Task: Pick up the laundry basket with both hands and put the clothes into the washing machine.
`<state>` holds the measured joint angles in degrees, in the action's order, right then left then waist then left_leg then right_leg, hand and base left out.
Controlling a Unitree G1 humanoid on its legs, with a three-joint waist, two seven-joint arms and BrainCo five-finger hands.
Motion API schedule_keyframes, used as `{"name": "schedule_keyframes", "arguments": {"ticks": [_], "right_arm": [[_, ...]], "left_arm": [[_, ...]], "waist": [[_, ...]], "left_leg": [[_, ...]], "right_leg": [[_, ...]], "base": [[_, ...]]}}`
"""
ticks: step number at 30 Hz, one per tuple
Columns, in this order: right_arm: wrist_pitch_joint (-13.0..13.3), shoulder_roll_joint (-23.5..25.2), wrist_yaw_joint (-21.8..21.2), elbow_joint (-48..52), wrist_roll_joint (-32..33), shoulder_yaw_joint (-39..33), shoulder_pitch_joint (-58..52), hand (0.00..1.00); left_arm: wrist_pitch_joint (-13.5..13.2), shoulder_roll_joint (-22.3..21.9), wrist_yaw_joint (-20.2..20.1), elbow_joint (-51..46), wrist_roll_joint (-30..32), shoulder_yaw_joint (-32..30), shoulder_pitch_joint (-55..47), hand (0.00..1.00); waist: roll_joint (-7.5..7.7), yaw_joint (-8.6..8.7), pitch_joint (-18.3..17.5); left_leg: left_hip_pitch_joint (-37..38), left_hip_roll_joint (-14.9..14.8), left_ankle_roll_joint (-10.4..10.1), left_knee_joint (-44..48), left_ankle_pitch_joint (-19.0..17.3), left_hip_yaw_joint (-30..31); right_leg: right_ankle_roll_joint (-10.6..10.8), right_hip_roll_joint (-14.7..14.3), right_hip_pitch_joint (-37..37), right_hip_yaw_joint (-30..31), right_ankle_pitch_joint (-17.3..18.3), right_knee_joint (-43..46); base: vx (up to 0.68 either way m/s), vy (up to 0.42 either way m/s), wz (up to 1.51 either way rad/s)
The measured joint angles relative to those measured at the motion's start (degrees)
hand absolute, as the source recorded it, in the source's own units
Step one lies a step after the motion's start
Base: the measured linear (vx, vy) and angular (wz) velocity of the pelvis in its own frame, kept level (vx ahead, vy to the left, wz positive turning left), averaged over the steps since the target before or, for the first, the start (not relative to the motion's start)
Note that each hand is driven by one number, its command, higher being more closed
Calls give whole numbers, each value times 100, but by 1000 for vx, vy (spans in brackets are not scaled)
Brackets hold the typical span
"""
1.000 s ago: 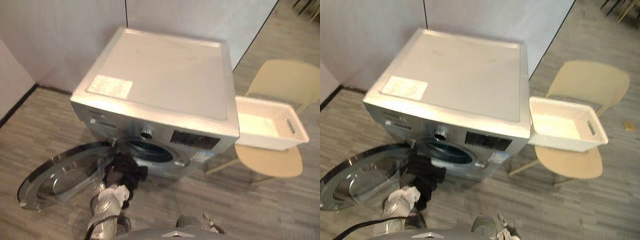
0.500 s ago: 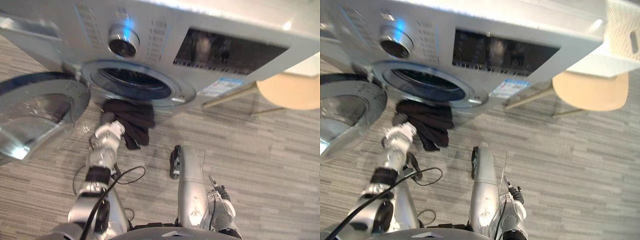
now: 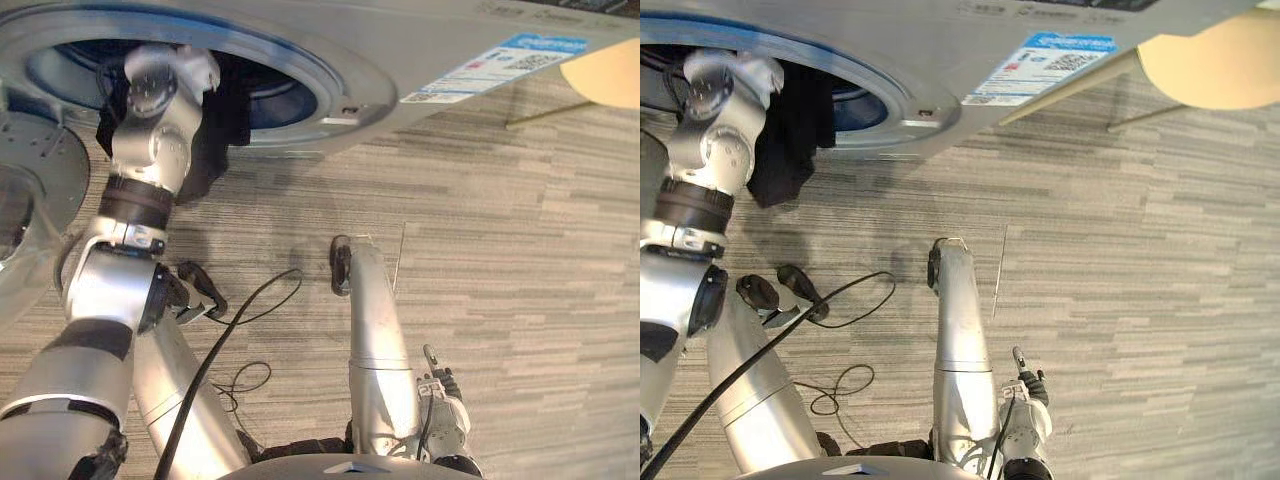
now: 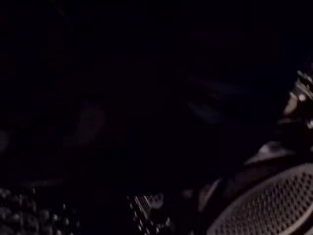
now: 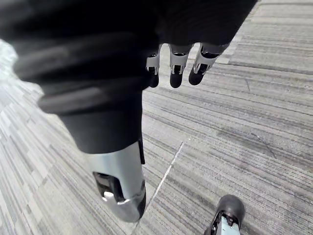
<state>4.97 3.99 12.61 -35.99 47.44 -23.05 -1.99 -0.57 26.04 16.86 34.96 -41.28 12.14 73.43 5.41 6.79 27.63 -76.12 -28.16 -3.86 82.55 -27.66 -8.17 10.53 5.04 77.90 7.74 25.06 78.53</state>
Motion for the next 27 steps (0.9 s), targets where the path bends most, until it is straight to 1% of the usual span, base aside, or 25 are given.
{"name": "schedule_keyframes", "arguments": {"ticks": [1,3,7,11,13,15,17,19,20,21,22,24,25,27], "right_arm": [[-2,-1,-1,-19,-1,1,0,0],[-14,-4,-2,-87,2,6,3,0],[-19,-8,-2,-84,74,9,5,0],[-3,-17,-1,-83,273,8,9,0],[40,-13,6,-86,396,-8,9,0],[98,-4,11,-95,445,-21,8,0],[117,-5,13,-100,456,-33,7,0],[134,0,16,-101,510,-69,7,0],[147,1,21,-114,512,-94,8,0],[151,1,29,-119,515,-101,8,0],[152,1,30,-122,515,-103,8,0],[161,4,33,-127,537,-193,8,0],[167,3,37,-137,639,-224,8,0],[170,3,42,-225,651,-306,8,0]], "left_arm": [[-6,-10,-30,0,11,82,85,100],[-74,-42,-137,-1,20,361,284,100],[-76,-143,-245,53,101,510,342,100],[-64,-52,-201,674,89,582,922,100],[-63,106,-124,736,87,600,1284,100],[-69,235,-6,739,76,636,1566,100],[-80,394,79,796,2,823,1953,100],[-86,649,179,859,-31,980,2393,100],[-135,775,200,859,-45,1000,2507,100],[-222,923,256,859,-52,1014,2563,100],[-236,979,281,859,-52,1014,2566,100],[-238,1166,417,860,-138,1024,2569,100],[-237,1270,462,860,-126,1033,2582,100],[-215,1375,557,860,99,1032,2660,100]], "waist": [[0,14,0],[0,105,0],[-6,145,54],[-1,159,108],[-5,175,193],[-7,195,203],[-7,207,203],[-8,198,204],[-10,195,206],[-14,191,208],[-13,183,208],[-24,126,218],[-24,125,222],[-28,124,228]], "left_leg": [[2,-16,3,-7,-2,-12],[33,-27,11,-73,-6,-108],[129,-36,20,-147,3,-235],[110,-78,7,-180,25,-322],[89,-100,5,-177,27,-326],[44,-105,4,-178,28,-314],[-27,-104,13,-179,36,-303],[-117,-100,27,-176,46,-306],[-137,-101,26,-174,46,-310],[-145,-104,25,-177,47,-307],[-145,-107,25,-180,47,-304],[-146,-133,24,-189,47,-301],[-150,-135,24,-191,47,-299],[-173,-134,24,-189,47,-288]], "right_leg": [[10,-31,4,18,-18,-28],[34,-48,32,70,-74,-102],[32,-66,71,158,-117,-132],[21,-149,202,245,-179,-146],[26,-177,226,250,-198,-156],[33,-191,258,248,-206,-171],[37,-194,307,242,-218,-185],[45,-193,395,244,-236,-194],[50,-197,425,248,-244,-196],[50,-207,433,247,-246,-209],[49,-214,433,245,-250,-218],[33,-243,437,238,-287,-272],[35,-248,438,239,-303,-291],[37,-248,442,234,-320,-317]], "base": [[-34,15,-19],[-33,0,-8],[-18,-17,-5],[-10,-24,-11],[-5,-1,-7],[-3,2,-2],[0,0,0],[-1,10,-2],[0,16,-5],[1,13,-6],[3,17,-9],[2,26,-12],[-2,32,-9],[-5,40,-4]]}}
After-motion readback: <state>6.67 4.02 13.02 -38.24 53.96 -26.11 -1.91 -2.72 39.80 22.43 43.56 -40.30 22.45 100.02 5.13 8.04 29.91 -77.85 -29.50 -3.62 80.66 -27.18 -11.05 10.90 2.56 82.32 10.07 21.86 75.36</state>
